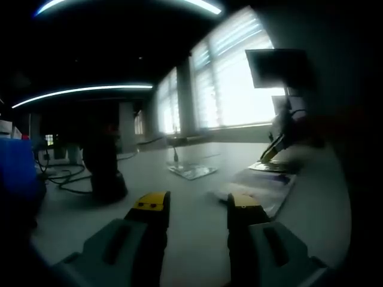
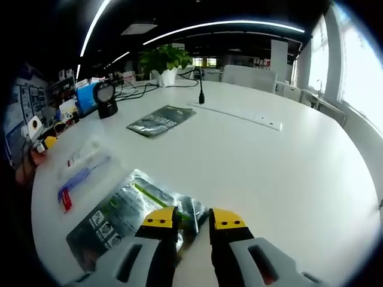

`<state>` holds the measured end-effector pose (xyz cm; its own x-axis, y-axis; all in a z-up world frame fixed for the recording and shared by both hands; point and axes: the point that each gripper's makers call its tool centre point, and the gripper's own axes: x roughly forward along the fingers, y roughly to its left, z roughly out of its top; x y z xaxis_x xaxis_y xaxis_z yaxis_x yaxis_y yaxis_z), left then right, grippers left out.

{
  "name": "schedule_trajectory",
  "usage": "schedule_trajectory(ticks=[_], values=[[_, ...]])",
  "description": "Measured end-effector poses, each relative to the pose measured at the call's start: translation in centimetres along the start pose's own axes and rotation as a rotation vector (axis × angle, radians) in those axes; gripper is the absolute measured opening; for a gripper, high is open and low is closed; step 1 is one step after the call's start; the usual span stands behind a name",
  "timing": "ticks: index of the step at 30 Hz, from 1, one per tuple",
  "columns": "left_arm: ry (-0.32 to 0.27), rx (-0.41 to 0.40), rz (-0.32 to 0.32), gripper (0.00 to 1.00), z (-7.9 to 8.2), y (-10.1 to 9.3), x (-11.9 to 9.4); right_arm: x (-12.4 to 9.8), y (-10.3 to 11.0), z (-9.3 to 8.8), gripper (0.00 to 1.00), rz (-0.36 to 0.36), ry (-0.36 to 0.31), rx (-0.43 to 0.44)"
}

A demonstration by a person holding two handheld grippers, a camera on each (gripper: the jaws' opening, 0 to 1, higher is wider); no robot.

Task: Clip sheet goods on table flip sheet goods clip sheet goods scan sheet goods put sheet goods back to table

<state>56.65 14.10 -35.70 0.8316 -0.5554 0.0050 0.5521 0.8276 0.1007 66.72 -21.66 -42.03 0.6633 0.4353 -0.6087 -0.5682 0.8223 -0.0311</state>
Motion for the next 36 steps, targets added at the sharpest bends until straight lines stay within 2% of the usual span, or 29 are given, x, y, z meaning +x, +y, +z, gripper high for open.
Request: schedule_trajectory(ticks=[9,16,18,20,24,26,27,28,32,34,35,36], values=[[-0.003,-0.001,-0.001,0.31,0.1,-0.1,-0.1,0.0,0.0,-0.3,0.01,0.013,0.018,0.024],[-0.003,0.0,-0.001,0.31,0.1,-0.1,-0.1,0.1,-0.5,-0.4,0.0,0.015,0.012,0.046],[-0.003,-0.001,0.001,0.31,0.1,-0.1,-0.1,0.2,-0.6,-0.3,0.0,0.016,0.009,0.032],[-0.003,-0.001,0.002,0.31,0.1,0.0,-0.1,0.2,-0.5,-0.2,0.0,0.035,-0.003,-0.04],[-0.001,-0.003,0.005,0.31,0.1,0.0,-0.1,0.0,-0.7,0.1,0.0,0.034,-0.018,0.02],[0.0,-0.003,0.004,0.31,0.0,0.0,-0.1,-0.5,0.2,1.3,0.0,0.084,-0.062,0.046],[0.0,-0.003,0.004,0.31,0.0,0.0,-0.1,-0.9,0.1,1.8,0.0,0.078,-0.079,0.034],[0.0,-0.003,0.004,0.31,0.0,0.0,-0.1,-1.1,0.1,2.1,0.0,0.07,-0.083,0.067],[-0.004,-0.005,0.004,0.31,0.1,0.0,-0.1,-1.9,0.6,2.9,0.0,0.086,-0.113,0.069],[-0.004,-0.005,0.004,0.31,0.1,0.1,-0.1,-2.3,1.0,3.3,0.0,0.089,-0.127,0.107],[-0.005,-0.005,0.003,0.31,0.1,0.1,-0.1,-2.6,1.2,3.4,0.0,0.092,-0.121,0.168],[-0.005,-0.005,0.003,0.31,0.1,0.1,-0.1,-2.8,1.4,3.6,0.0,0.099,-0.123,0.191]])
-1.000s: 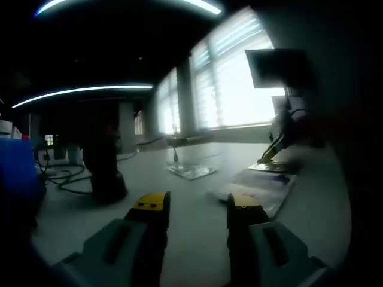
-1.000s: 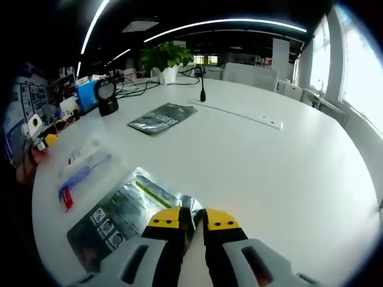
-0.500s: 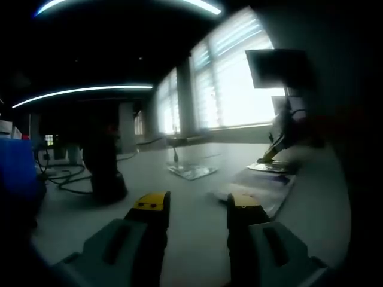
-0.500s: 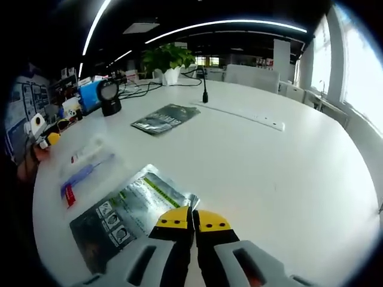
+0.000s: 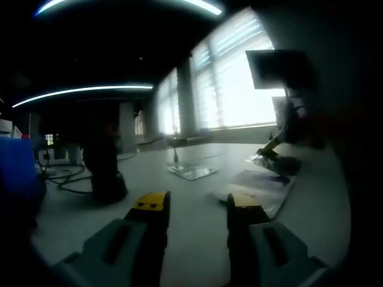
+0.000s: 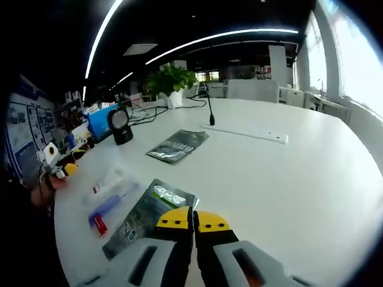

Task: Clip sheet goods on table flip sheet goods clip sheet goods scan sheet goods put sheet goods back to table

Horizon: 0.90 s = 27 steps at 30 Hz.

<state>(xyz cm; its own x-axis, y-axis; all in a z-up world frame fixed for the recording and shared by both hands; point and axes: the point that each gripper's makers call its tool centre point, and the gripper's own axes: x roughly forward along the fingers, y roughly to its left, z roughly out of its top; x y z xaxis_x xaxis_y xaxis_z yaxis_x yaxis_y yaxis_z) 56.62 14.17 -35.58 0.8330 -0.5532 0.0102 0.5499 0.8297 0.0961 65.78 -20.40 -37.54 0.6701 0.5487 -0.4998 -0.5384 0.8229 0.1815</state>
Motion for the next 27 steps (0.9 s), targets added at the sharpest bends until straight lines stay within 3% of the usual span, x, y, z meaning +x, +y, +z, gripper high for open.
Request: schedule_trajectory(ticks=[6,8,13,23,27], values=[[0.0,0.001,-0.002,0.31,0.0,0.0,0.0,-1.0,1.3,0.4,0.0,0.011,-0.064,-0.009],[0.0,0.002,-0.002,0.31,0.0,0.0,0.1,-1.2,2.2,0.8,0.0,0.034,-0.109,-0.066],[0.002,0.003,-0.001,0.31,-0.1,0.1,0.1,-1.1,2.7,0.4,0.0,0.045,-0.092,-0.077],[0.003,0.002,-0.003,0.3,-0.1,0.1,0.2,-2.3,3.5,1.4,0.0,0.053,-0.136,-0.085],[0.002,0.002,-0.004,0.3,-0.1,0.1,0.2,-3.3,5.1,3.2,0.0,0.093,-0.225,-0.135]])
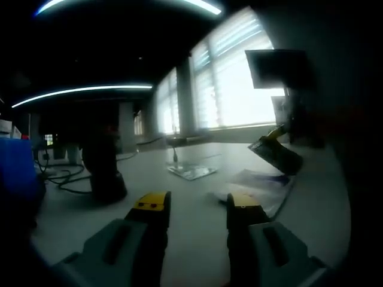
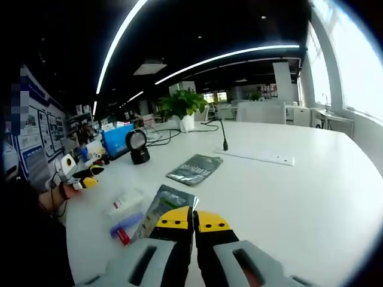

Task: Clip sheet goods on table flip sheet goods clip sheet goods scan sheet goods put sheet goods back to table

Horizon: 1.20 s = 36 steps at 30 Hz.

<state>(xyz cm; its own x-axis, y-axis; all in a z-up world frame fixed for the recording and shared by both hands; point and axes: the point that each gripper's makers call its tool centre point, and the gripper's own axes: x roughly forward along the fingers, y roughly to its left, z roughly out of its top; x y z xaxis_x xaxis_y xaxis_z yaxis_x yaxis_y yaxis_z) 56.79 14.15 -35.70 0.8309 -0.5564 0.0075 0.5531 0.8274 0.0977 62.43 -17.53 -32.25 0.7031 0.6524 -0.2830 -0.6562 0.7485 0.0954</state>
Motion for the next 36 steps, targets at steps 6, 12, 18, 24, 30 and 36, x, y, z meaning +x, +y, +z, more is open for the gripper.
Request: schedule_trajectory(ticks=[6,12,18,24,30,36], values=[[-0.003,0.002,-0.004,0.3,0.1,-0.1,0.0,-0.8,1.0,1.9,0.0,0.025,-0.009,-0.017],[-0.007,-0.001,-0.002,0.3,0.1,-0.1,-0.1,-1.2,2.5,3.7,0.0,0.032,-0.057,-0.015],[-0.011,-0.003,-0.002,0.3,0.2,-0.1,-0.1,-1.6,1.8,4.7,0.0,0.042,-0.095,0.035],[-0.016,-0.006,0.0,0.3,0.3,-0.1,-0.2,-2.1,1.9,6.4,0.0,0.05,-0.144,0.079],[-0.016,0.005,0.0,0.3,0.3,-0.2,-0.2,-2.1,1.5,8.0,0.0,0.022,-0.19,0.093],[-0.017,0.004,-0.001,0.3,0.4,-0.2,-0.2,-1.3,1.5,9.7,0.0,-0.039,-0.284,0.132]])
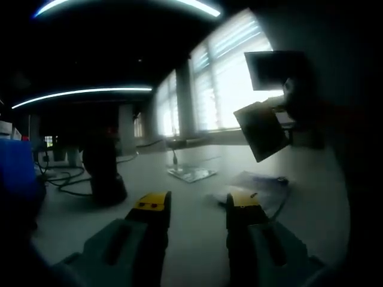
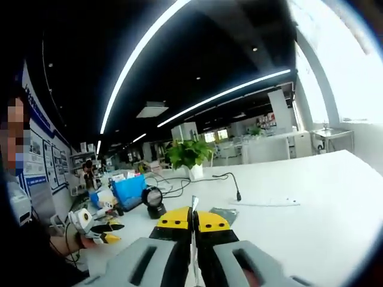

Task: Clip sheet goods on table flip sheet goods clip sheet goods scan sheet goods put sheet goods back to table

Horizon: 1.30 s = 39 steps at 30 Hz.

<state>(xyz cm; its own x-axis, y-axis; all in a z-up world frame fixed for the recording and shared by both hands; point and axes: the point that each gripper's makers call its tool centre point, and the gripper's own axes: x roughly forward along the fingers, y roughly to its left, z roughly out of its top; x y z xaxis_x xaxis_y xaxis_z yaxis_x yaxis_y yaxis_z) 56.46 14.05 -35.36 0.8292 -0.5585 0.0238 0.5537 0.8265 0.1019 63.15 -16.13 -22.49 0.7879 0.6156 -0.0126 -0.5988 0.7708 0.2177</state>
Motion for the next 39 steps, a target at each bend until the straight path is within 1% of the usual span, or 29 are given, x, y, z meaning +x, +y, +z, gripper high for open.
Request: schedule_trajectory(ticks=[3,5,7,8,11,14,17,20,22,25,27,28,30,32,33,36,38,39], values=[[0.0,0.002,-0.001,0.3,0.0,0.0,0.0,0.7,0.3,0.4,0.0,-0.033,-0.029,-0.009],[0.002,0.006,0.001,0.29,0.0,-0.1,0.0,1.0,0.4,0.7,0.0,-0.037,-0.042,-0.003],[0.002,0.013,-0.001,0.29,0.0,-0.1,0.0,1.4,0.5,1.0,0.0,-0.03,-0.051,0.037],[0.003,0.017,-0.001,0.29,0.0,-0.2,0.0,1.5,0.4,1.2,0.0,-0.039,-0.053,0.047],[0.002,0.013,-0.002,0.29,0.0,-0.1,0.0,2.2,0.4,1.5,0.0,-0.05,-0.062,0.054],[0.0,0.005,-0.002,0.29,0.1,-0.1,-0.1,3.1,1.5,1.4,0.0,-0.038,-0.055,0.045],[-0.001,0.004,-0.003,0.29,0.1,-0.1,0.0,4.1,2.2,1.8,0.0,-0.035,-0.062,0.034],[-0.004,0.001,0.002,0.3,0.2,0.0,-0.1,4.9,3.0,2.4,0.0,-0.031,-0.086,0.054],[-0.009,-0.002,0.011,0.32,0.3,0.2,-0.1,5.5,2.9,3.2,0.0,-0.035,-0.104,0.085],[-0.013,-0.008,0.02,0.34,0.3,0.5,-0.1,6.8,3.9,3.6,0.0,-0.035,-0.117,0.105],[-0.013,-0.007,0.02,0.35,0.3,0.5,-0.1,7.9,4.4,4.0,0.0,-0.044,-0.134,0.086],[-0.013,-0.006,0.018,0.35,0.3,0.5,-0.1,8.3,4.4,4.1,0.0,-0.048,-0.142,0.09],[-0.017,-0.004,0.015,0.35,0.4,0.4,-0.1,9.4,4.3,4.6,0.0,-0.06,-0.166,0.127],[-0.019,-0.007,0.017,0.35,0.4,0.5,-0.1,10.7,4.7,4.7,0.0,-0.076,-0.18,0.138],[-0.008,-0.008,0.023,0.36,0.2,0.7,0.0,11.2,4.7,4.7,0.0,-0.081,-0.184,0.143],[0.003,-0.013,0.025,0.36,-0.1,0.7,0.1,12.8,4.5,4.7,0.0,-0.108,-0.179,0.137],[0.011,0.001,0.022,0.36,-0.2,0.6,0.2,13.8,4.2,4.6,0.0,-0.126,-0.179,0.159],[0.012,0.006,0.022,0.36,-0.2,0.6,0.2,14.0,4.5,4.4,0.0,-0.127,-0.177,0.167]])
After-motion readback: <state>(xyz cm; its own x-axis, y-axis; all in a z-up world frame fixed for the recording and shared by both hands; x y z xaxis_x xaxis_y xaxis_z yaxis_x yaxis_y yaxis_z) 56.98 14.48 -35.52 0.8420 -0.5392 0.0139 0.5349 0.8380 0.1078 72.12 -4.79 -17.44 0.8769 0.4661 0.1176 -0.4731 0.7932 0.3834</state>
